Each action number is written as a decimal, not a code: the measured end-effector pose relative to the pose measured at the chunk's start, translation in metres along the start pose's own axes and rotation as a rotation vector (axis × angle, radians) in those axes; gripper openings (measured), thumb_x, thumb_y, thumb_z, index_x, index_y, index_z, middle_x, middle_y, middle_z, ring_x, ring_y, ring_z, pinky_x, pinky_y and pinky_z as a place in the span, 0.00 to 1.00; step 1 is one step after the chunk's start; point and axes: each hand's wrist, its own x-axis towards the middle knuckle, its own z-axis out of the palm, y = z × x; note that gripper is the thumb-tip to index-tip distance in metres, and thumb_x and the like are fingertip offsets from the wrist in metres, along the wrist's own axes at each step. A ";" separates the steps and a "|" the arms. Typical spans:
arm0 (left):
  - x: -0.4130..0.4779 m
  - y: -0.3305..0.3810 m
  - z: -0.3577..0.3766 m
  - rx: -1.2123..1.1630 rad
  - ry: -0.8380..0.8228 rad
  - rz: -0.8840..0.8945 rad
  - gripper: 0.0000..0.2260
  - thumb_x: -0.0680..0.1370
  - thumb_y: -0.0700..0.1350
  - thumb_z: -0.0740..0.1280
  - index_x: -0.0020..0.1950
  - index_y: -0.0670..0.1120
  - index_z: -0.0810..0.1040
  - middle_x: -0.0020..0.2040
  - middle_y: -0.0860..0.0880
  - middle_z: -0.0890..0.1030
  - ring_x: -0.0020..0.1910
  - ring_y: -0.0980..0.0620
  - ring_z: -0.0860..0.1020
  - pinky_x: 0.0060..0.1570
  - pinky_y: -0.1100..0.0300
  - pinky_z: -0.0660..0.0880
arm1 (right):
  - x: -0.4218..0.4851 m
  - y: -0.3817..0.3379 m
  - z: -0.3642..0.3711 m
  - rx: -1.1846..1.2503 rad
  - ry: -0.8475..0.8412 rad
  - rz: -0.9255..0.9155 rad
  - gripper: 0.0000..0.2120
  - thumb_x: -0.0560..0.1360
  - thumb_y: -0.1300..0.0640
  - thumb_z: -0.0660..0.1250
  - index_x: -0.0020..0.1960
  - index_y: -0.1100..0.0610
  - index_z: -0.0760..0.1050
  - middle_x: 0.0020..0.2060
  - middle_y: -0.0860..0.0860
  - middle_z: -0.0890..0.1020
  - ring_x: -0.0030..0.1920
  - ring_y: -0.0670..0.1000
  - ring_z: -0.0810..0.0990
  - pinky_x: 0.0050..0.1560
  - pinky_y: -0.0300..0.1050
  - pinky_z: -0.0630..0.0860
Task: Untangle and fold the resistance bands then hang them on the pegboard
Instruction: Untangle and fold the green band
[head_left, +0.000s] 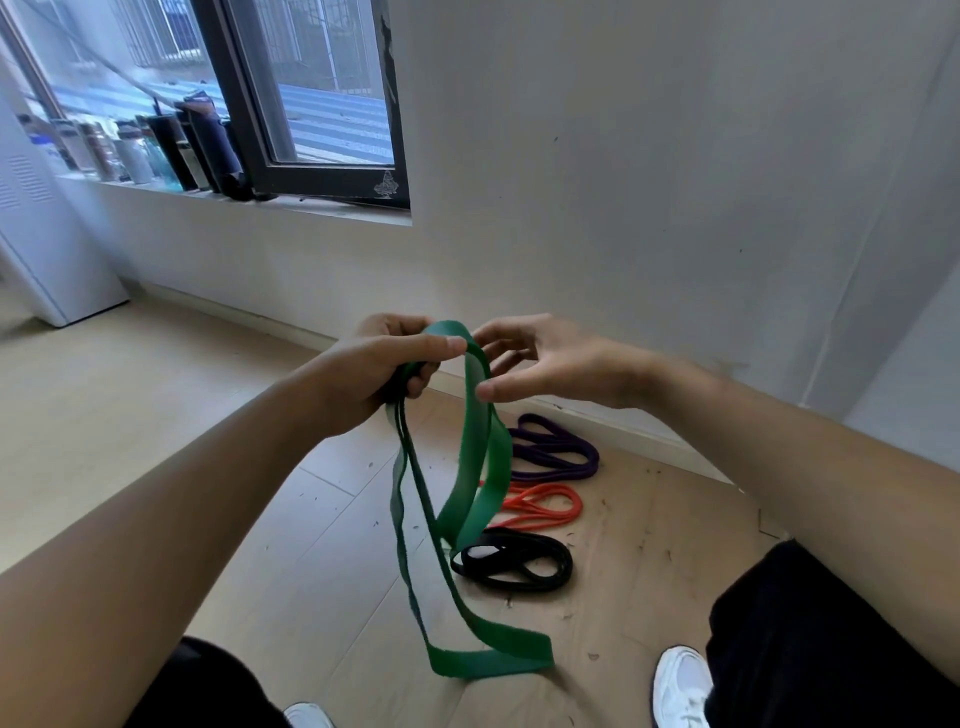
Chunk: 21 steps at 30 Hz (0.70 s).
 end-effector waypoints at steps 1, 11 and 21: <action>0.000 0.000 0.000 0.000 -0.004 0.003 0.16 0.68 0.49 0.77 0.49 0.42 0.80 0.32 0.52 0.74 0.29 0.57 0.70 0.30 0.68 0.70 | 0.002 -0.001 0.002 0.010 0.001 0.000 0.23 0.75 0.52 0.74 0.68 0.55 0.74 0.58 0.51 0.82 0.57 0.47 0.83 0.59 0.44 0.81; -0.001 -0.003 0.001 0.077 -0.044 0.005 0.12 0.70 0.48 0.78 0.48 0.42 0.83 0.35 0.50 0.76 0.33 0.55 0.72 0.34 0.66 0.72 | 0.007 0.002 0.001 0.069 -0.050 0.044 0.13 0.77 0.55 0.73 0.61 0.55 0.79 0.56 0.58 0.84 0.58 0.55 0.83 0.54 0.54 0.84; -0.003 -0.014 -0.002 0.415 -0.060 0.043 0.13 0.71 0.37 0.78 0.53 0.42 0.81 0.38 0.48 0.82 0.40 0.49 0.82 0.50 0.52 0.81 | -0.006 -0.001 -0.019 0.003 0.083 -0.060 0.10 0.75 0.61 0.75 0.55 0.62 0.81 0.47 0.62 0.85 0.48 0.60 0.86 0.48 0.55 0.85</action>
